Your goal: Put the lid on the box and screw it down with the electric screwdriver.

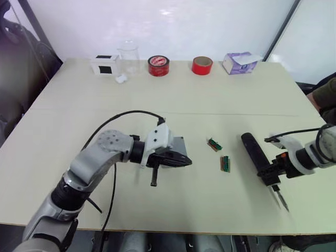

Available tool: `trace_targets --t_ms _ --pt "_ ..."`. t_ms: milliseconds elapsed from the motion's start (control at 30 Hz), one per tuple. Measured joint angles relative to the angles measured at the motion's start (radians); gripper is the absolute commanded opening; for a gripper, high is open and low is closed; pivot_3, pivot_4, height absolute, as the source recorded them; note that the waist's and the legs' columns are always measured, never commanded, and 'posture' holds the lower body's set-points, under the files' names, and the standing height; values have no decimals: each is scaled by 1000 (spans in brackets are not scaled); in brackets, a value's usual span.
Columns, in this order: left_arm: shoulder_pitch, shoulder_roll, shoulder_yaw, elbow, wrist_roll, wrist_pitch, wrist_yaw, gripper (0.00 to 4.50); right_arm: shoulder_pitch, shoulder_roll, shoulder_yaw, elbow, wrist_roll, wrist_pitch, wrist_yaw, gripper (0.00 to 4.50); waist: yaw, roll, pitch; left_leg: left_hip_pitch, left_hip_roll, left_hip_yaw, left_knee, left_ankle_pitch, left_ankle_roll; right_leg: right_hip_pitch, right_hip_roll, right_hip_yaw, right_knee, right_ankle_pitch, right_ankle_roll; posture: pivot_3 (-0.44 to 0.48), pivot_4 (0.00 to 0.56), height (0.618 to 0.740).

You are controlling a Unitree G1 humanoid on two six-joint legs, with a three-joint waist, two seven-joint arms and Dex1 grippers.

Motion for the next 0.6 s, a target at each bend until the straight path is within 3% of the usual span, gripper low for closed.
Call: trace_targets --t_ms 167,267,333,433,533,600 --pt "-22 12 42 71 -2 -6 0 0 -18 69 -75 93 -43 -20 -22 1731 -9 -4 -1 1 1 2 2 1 -1 1 1 1 -1 3 -3 0 150 740" --pt "-63 24 98 151 -2 -16 3 0 -77 145 -201 148 -90 -124 -97 1731 -8 4 2 1 0 4 2 2 -2 -1 0 5 0 6 -1 0 150 740" --pt "-84 45 135 216 -1 -20 0 0 -126 248 -400 134 -66 -197 -156 1731 -7 5 3 0 1 4 1 2 -2 -4 3 6 0 8 3 0 150 740" --pt "-90 62 154 286 6 -25 -13 0 -170 435 -664 -21 16 -316 -260 1731 1 5 2 -1 3 2 -2 2 -2 -5 8 6 2 8 5 0 150 740" --pt "-96 74 154 337 22 -28 -32 0 -182 660 -838 -209 133 -427 -378 1731 17 5 3 -4 5 2 -6 3 -4 -6 9 1 0 6 3 0 150 740" --pt "-117 71 151 362 34 -29 -39 0 -165 777 -868 -305 191 -471 -441 1731 25 5 3 -6 5 2 -6 6 -9 -7 8 0 0 7 3 0 150 740"
